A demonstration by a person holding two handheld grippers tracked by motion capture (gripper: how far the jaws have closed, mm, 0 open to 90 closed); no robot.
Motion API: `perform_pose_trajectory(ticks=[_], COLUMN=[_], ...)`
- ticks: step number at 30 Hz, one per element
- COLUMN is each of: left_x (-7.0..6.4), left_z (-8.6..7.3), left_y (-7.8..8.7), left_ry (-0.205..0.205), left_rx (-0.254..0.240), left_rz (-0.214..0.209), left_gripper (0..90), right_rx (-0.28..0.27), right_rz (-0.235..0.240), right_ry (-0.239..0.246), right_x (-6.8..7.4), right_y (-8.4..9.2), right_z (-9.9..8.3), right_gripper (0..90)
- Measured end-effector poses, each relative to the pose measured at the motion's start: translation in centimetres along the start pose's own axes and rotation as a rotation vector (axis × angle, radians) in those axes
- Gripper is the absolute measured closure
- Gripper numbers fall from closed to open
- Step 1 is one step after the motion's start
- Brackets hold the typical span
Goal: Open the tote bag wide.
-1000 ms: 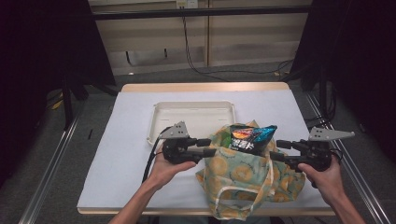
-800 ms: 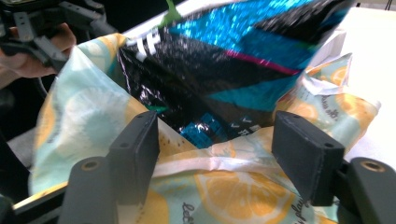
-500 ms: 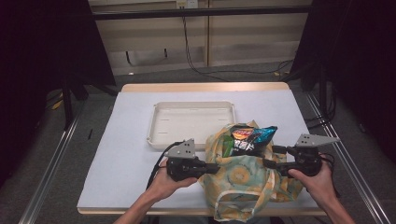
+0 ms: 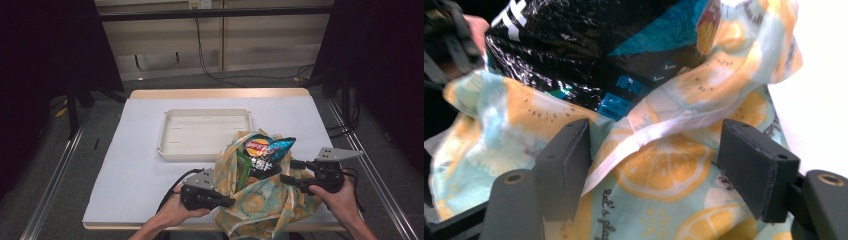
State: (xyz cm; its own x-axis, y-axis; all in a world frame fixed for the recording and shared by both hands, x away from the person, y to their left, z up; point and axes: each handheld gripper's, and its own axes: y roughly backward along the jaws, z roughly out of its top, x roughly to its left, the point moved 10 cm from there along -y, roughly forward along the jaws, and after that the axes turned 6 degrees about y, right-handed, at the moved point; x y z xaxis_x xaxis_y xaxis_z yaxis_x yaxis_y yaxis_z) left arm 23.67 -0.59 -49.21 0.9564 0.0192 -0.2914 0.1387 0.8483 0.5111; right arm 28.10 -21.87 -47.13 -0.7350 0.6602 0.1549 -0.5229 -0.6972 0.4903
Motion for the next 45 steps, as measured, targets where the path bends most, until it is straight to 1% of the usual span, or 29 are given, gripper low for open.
perform_pose_trajectory(ticks=[3, 5, 7, 9, 10, 11, 14, 15, 16, 17, 18, 19, 20, 21, 22, 24, 27, 29, 30, 31, 34, 35, 36, 39, 40, 42, 43, 44, 45], left_x=[0.2, 0.3, 0.3, 0.5, 0.5, 0.6, 0.5, 0.5, 0.5, 0.4, 0.4, 0.3, 0.3, 0.3, 0.3, -0.1, -0.5, -1.0, -1.1, -1.2, -1.6, -1.8, -1.8, -1.3, -1.1, -0.8, -0.7, -0.8, -0.8], left_z=[-0.3, -0.7, -1.0, -1.4, -1.7, -2.1, -2.1, -2.2, -2.2, -2.2, -2.2, -2.2, -2.3, -2.3, -2.3, -2.1, -1.9, -2.0, -2.1, -2.3, -2.9, -3.0, -3.2, -3.8, -3.9, -4.0, -4.1, -4.0, -4.2], left_y=[-0.2, -0.3, -0.4, -0.5, -0.7, -0.8, -0.9, -0.8, -0.8, -0.9, -0.9, -0.9, -0.8, -0.7, -0.7, -0.6, -0.3, -0.1, 0.0, 0.1, -0.1, -0.4, -0.6, -1.0, -1.0, -1.0, -0.9, -0.9, -0.8], left_ry=[0.021, 0.012, 0.028, 0.029, 0.040, 0.027, 0.032, 0.033, 0.035, 0.037, 0.030, 0.032, 0.031, 0.023, 0.022, 0.028, 0.013, 0.013, 0.001, -0.001, -0.011, -0.020, -0.021, -0.016, -0.022, -0.003, -0.014, -0.009, -0.023], left_rx=[0.008, 0.022, 0.027, 0.053, 0.062, 0.089, 0.080, 0.095, 0.088, 0.083, 0.087, 0.087, 0.095, 0.097, 0.096, 0.070, 0.056, 0.053, 0.060, 0.063, 0.089, 0.095, 0.102, 0.127, 0.138, 0.126, 0.141, 0.127, 0.147], left_rz=[-0.013, 0.000, -0.009, -0.010, -0.017, -0.011, -0.013, -0.009, -0.012, -0.016, -0.015, -0.013, -0.006, -0.006, -0.007, -0.019, -0.033, -0.044, -0.050, -0.044, -0.036, -0.052, -0.049, -0.036, -0.035, -0.031, -0.023, -0.022, -0.013], left_gripper=[90.0, 90.0, 90.0, 90.0, 90.0, 90.0, 90.0, 90.0, 90.0, 90.0, 90.0, 90.0, 90.0, 90.0, 90.0, 90.0, 90.0, 90.0, 90.0, 90.0, 90.0, 90.0, 90.0, 90.0, 90.0, 90.0, 90.0, 90.0, 90.0], right_rx=[-0.014, -0.036, -0.056, -0.077, -0.078, -0.080, -0.072, -0.070, -0.067, -0.064, -0.062, -0.058, -0.057, -0.052, -0.050, -0.048, -0.059, -0.048, -0.040, -0.030, -0.004, -0.001, 0.005, 0.040, 0.037, 0.036, 0.038, 0.043, 0.051], right_rz=[0.012, 0.022, 0.025, 0.029, 0.025, 0.026, 0.028, 0.028, 0.044, 0.060, 0.068, 0.082, 0.093, 0.077, 0.072, 0.038, -0.017, -0.062, -0.080, -0.096, -0.115, -0.118, -0.124, -0.145, -0.150, -0.149, -0.156, -0.166, -0.173], right_ry=[-0.006, -0.021, -0.036, -0.049, -0.053, -0.054, -0.055, -0.050, -0.046, -0.040, -0.026, -0.023, -0.011, 0.007, 0.015, 0.020, 0.000, -0.007, -0.010, -0.020, -0.046, -0.052, -0.053, -0.065, -0.075, -0.088, -0.085, -0.083, -0.079], right_x=[0.2, 0.2, 0.1, -0.1, -0.3, -0.3, -0.2, -0.1, 0.1, 0.4, 0.7, 1.0, 1.3, 1.3, 1.3, 1.1, 0.6, 0.1, -0.2, -0.4, -0.7, -0.8, -0.9, -1.3, -1.5, -1.7, -1.7, -1.7, -1.6], right_y=[0.1, 0.1, 0.1, 0.2, 0.2, 0.1, -0.3, -0.5, -0.7, -0.8, -1.0, -1.0, -0.9, -0.7, -0.4, 0.5, 2.3, 3.4, 3.9, 4.3, 5.0, 5.2, 5.4, 5.7, 5.7, 5.9, 6.0, 6.0, 6.1], right_z=[0.2, 0.5, 0.9, 1.3, 1.4, 1.5, 1.6, 1.6, 1.7, 1.7, 1.7, 1.7, 1.8, 1.7, 1.6, 1.3, 0.8, 0.0, -0.5, -1.1, -2.8, -3.2, -3.8, -5.4, -5.8, -6.0, -6.0, -6.1, -6.2], right_gripper=[30.2, 31.1, 31.4, 31.6, 31.6, 31.6, 31.6, 32.5, 38.7, 50.5, 56.5, 66.3, 80.0, 86.6, 89.7, 90.0, 90.0, 90.0, 90.0, 90.0, 90.0, 90.0, 90.0, 90.0, 90.0, 90.0, 90.0, 90.0, 90.0])
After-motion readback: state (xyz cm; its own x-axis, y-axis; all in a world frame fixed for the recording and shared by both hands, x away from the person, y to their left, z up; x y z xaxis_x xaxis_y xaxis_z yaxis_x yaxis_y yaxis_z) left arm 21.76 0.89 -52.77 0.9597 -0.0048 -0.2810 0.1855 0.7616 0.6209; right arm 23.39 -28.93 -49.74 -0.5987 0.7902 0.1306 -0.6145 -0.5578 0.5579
